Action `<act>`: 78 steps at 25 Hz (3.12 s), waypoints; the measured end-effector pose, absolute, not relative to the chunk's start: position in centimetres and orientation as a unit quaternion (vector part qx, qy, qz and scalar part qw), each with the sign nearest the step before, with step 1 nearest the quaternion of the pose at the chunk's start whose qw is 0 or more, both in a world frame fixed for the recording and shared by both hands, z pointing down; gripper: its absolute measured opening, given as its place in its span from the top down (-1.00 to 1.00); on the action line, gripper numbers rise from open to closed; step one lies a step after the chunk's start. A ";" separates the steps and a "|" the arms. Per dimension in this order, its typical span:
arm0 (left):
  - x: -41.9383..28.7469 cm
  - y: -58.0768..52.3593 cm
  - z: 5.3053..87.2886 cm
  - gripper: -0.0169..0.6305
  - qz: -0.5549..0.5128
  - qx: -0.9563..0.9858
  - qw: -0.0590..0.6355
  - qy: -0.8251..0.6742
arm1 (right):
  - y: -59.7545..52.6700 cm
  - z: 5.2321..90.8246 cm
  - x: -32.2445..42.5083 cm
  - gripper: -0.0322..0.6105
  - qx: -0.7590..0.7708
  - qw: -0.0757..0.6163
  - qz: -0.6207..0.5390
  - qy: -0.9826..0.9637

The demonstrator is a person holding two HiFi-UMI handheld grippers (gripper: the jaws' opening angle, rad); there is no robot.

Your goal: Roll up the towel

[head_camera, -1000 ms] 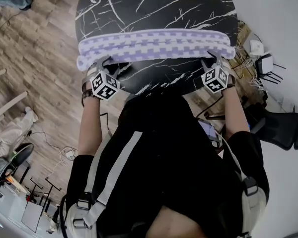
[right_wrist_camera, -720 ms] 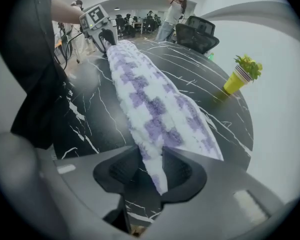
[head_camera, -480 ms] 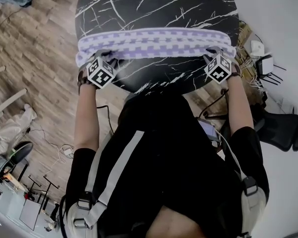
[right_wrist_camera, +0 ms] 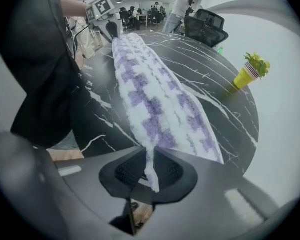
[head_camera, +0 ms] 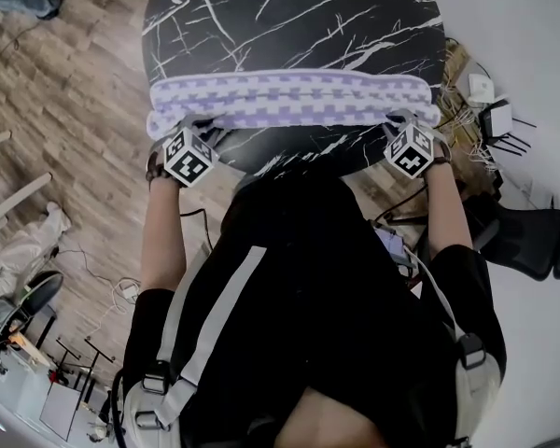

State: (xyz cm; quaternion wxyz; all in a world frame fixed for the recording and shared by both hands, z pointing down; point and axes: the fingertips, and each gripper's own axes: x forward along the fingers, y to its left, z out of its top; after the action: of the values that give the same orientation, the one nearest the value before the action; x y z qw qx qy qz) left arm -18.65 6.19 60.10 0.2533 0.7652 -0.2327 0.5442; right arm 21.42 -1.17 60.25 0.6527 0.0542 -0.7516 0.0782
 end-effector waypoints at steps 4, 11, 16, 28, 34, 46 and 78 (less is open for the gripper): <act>-18.8 6.0 59.8 0.69 0.539 0.766 0.271 -0.221 | -1.1 59.7 21.5 0.72 0.071 0.642 0.104 -0.756; -20.0 1.7 58.2 0.49 0.535 0.768 0.259 -0.239 | -5.4 58.2 21.2 0.54 0.114 0.629 0.101 -0.763; -21.1 -1.7 57.5 0.46 0.538 0.761 0.235 -0.277 | -8.6 57.6 20.9 0.52 0.148 0.617 0.086 -0.768; -22.9 -5.1 59.7 0.46 0.549 0.716 0.236 -0.361 | -14.1 59.9 20.3 0.52 0.208 0.624 0.041 -0.752; -23.3 -5.6 60.6 0.46 0.513 0.722 0.234 -0.400 | -13.9 60.9 19.9 0.72 0.223 0.610 0.050 -0.759; -23.8 -6.2 57.3 0.39 0.406 0.751 0.221 -0.470 | -15.3 57.7 19.3 0.72 0.330 0.524 0.100 -0.779; -27.5 -4.3 60.0 0.27 0.363 0.646 0.336 -0.582 | -15.3 60.1 23.0 0.67 0.502 0.434 0.241 -0.708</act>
State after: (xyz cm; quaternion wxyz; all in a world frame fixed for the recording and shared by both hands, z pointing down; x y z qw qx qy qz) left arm -27.53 -4.30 60.05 0.3358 0.6457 -0.5818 0.3631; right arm 22.98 -15.29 60.11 0.4345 0.5017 -0.7083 0.2406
